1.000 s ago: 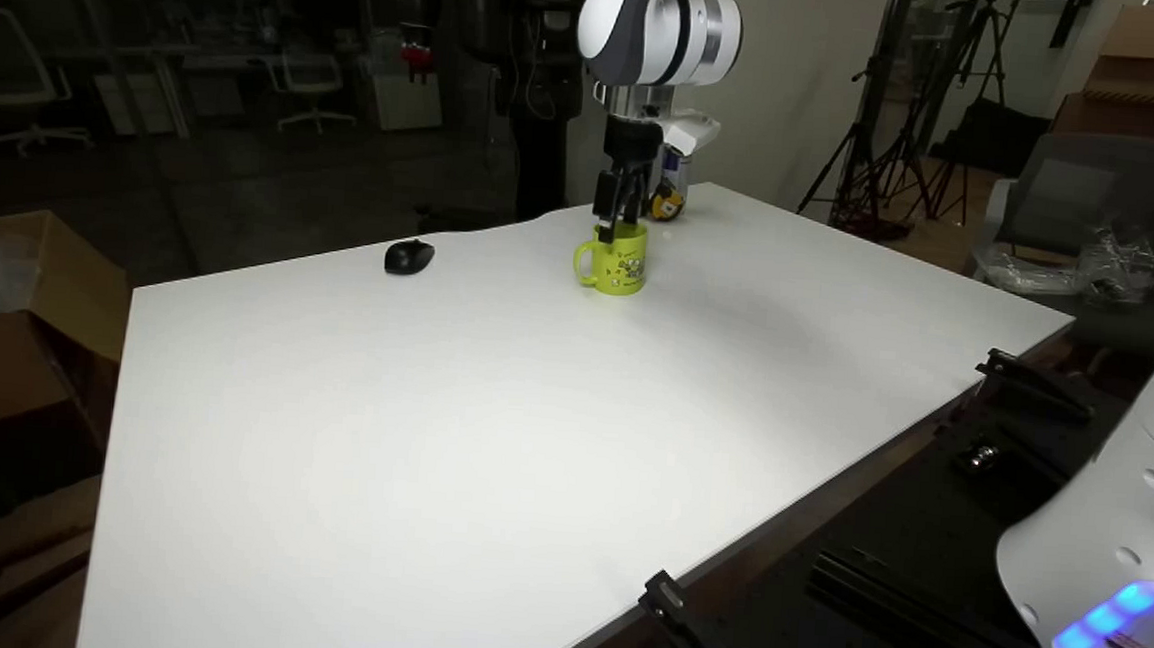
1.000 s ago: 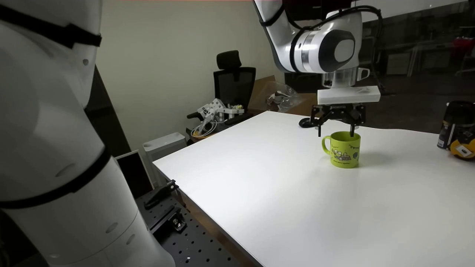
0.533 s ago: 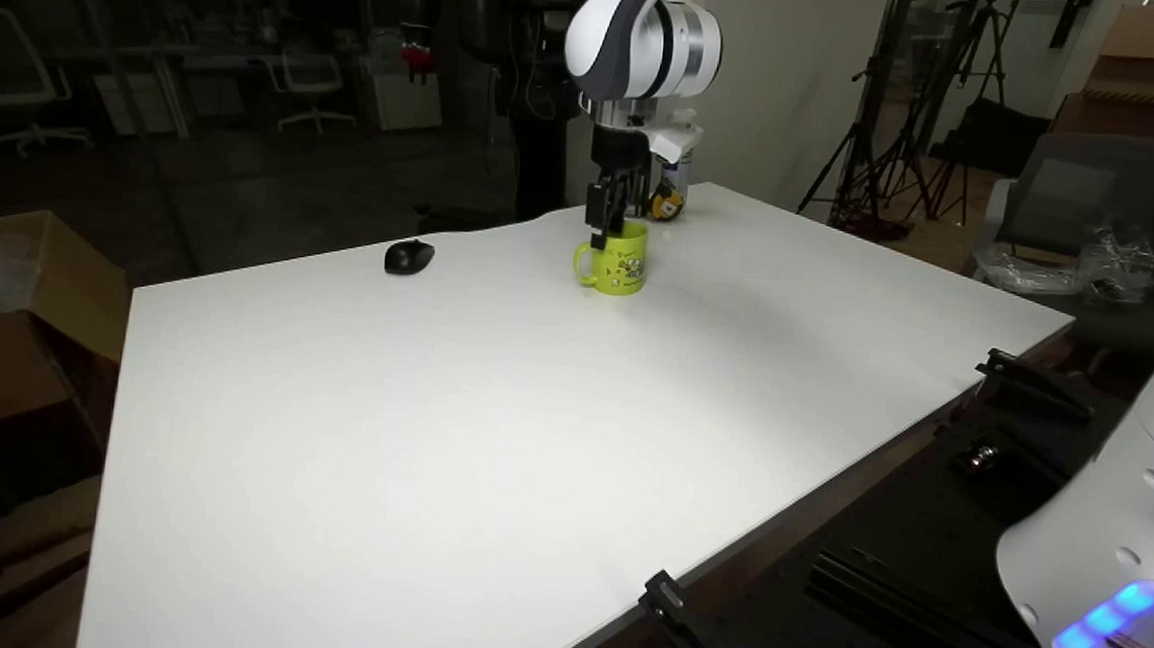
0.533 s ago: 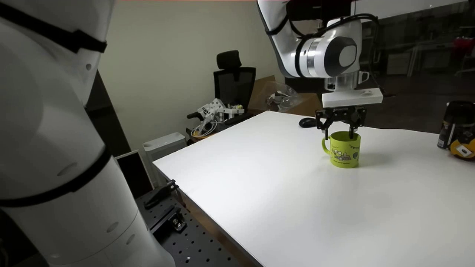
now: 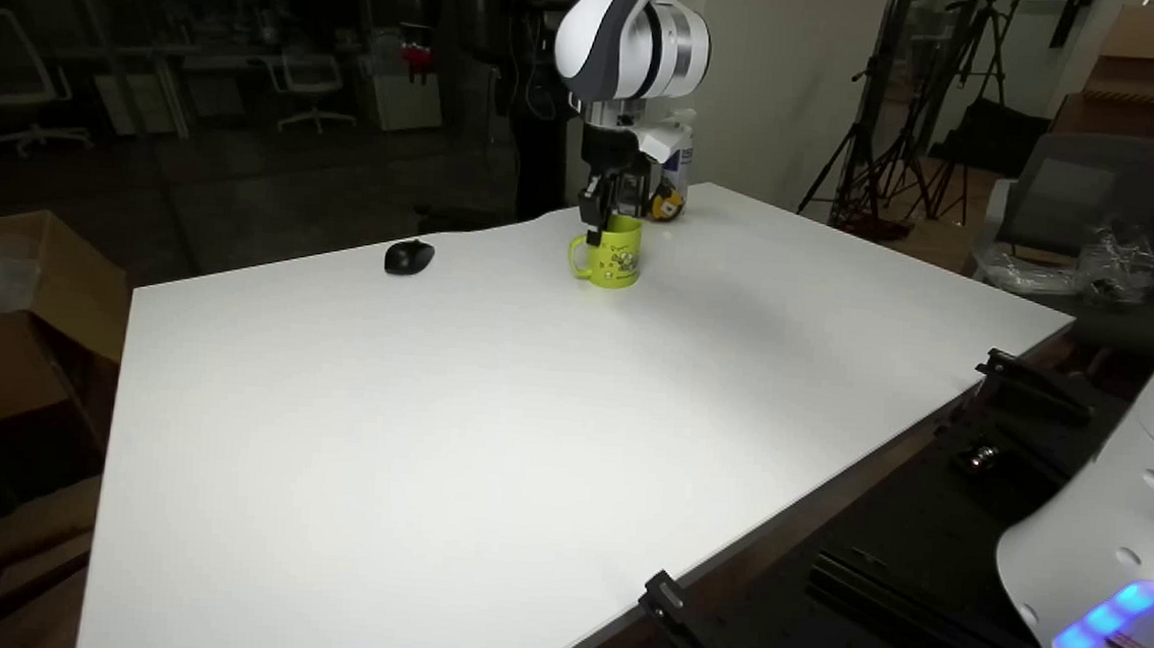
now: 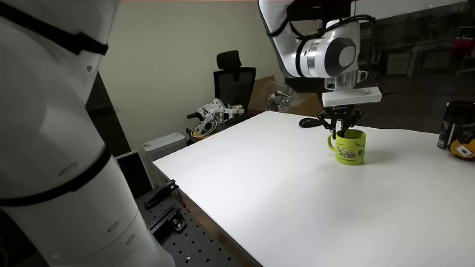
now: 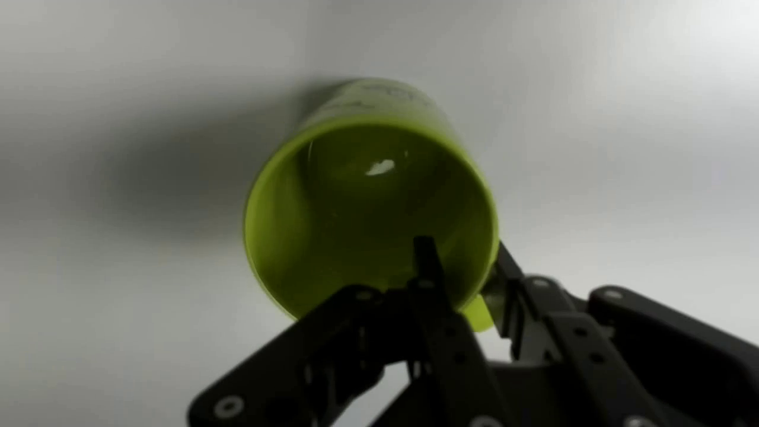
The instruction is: Slide the yellow mug to the left
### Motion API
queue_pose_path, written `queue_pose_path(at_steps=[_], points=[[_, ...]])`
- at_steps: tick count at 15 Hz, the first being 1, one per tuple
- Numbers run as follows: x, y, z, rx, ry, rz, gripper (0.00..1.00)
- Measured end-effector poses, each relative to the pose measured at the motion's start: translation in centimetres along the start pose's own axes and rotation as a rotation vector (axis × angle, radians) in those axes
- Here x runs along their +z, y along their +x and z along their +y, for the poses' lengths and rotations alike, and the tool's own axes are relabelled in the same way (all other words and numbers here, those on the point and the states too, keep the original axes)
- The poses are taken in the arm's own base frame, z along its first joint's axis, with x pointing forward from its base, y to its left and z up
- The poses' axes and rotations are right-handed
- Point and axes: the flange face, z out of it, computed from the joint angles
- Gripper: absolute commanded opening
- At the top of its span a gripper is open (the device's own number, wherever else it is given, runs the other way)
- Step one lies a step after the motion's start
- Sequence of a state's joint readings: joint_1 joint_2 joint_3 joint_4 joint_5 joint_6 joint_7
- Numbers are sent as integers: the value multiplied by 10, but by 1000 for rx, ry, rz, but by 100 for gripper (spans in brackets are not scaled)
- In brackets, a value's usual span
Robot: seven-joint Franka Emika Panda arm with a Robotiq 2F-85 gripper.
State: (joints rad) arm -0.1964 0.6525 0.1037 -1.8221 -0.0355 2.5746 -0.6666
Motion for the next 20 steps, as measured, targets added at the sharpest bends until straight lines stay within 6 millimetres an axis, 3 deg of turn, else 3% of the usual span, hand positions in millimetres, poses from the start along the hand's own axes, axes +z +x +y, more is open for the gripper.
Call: queue_pose_path(at_steps=[8, 9, 15, 16, 20], points=[[1, 15, -8, -12, 14, 19, 2], [2, 16, -8, -11, 17, 22, 10], [1, 18, -10, -12, 23, 28, 10], [1, 18, -10, -13, 23, 28, 2], [2, 20, -12, -19, 22, 27, 2]])
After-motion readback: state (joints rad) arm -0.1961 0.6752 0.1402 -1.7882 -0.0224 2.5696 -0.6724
